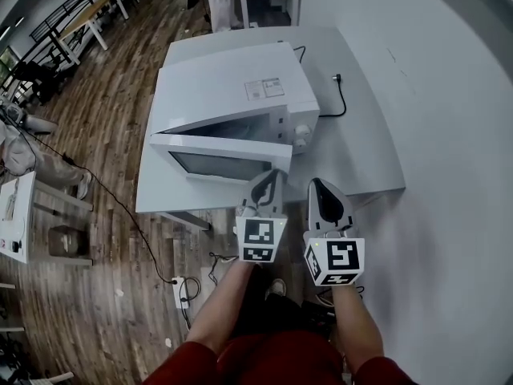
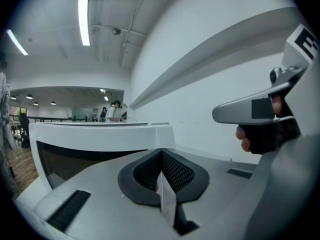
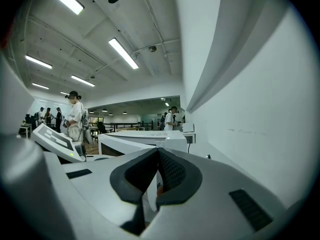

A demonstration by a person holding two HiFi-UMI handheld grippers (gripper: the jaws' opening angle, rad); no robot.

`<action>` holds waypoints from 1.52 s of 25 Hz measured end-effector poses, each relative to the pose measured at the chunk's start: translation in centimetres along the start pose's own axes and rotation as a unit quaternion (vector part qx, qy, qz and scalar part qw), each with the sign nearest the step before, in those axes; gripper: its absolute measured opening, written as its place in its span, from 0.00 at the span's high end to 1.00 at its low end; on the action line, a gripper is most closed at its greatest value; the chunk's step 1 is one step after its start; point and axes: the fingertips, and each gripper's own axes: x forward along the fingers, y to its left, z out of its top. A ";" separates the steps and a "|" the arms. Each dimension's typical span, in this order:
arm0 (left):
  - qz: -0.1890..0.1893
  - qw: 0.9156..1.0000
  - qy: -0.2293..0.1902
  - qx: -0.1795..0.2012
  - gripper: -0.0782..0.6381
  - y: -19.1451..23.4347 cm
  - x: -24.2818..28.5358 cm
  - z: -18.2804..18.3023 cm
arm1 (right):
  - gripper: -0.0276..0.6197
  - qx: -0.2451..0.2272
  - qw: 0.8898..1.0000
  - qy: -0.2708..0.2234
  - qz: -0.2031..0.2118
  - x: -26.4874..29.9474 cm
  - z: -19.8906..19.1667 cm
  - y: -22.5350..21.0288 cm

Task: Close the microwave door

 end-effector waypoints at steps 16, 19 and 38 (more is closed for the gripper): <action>-0.013 1.000 0.002 -0.011 0.85 5.3 10.6 0.4 | 0.92 -0.001 1.000 0.008 -0.017 10.6 0.1 -3.0; -0.014 1.000 -0.006 -0.013 0.85 4.9 9.6 0.6 | 0.91 -0.001 1.000 0.012 -0.021 10.3 0.1 -2.9; -0.007 1.000 -0.011 0.003 0.85 4.6 9.9 1.3 | 0.92 0.003 0.999 0.011 -0.042 10.0 0.3 -3.8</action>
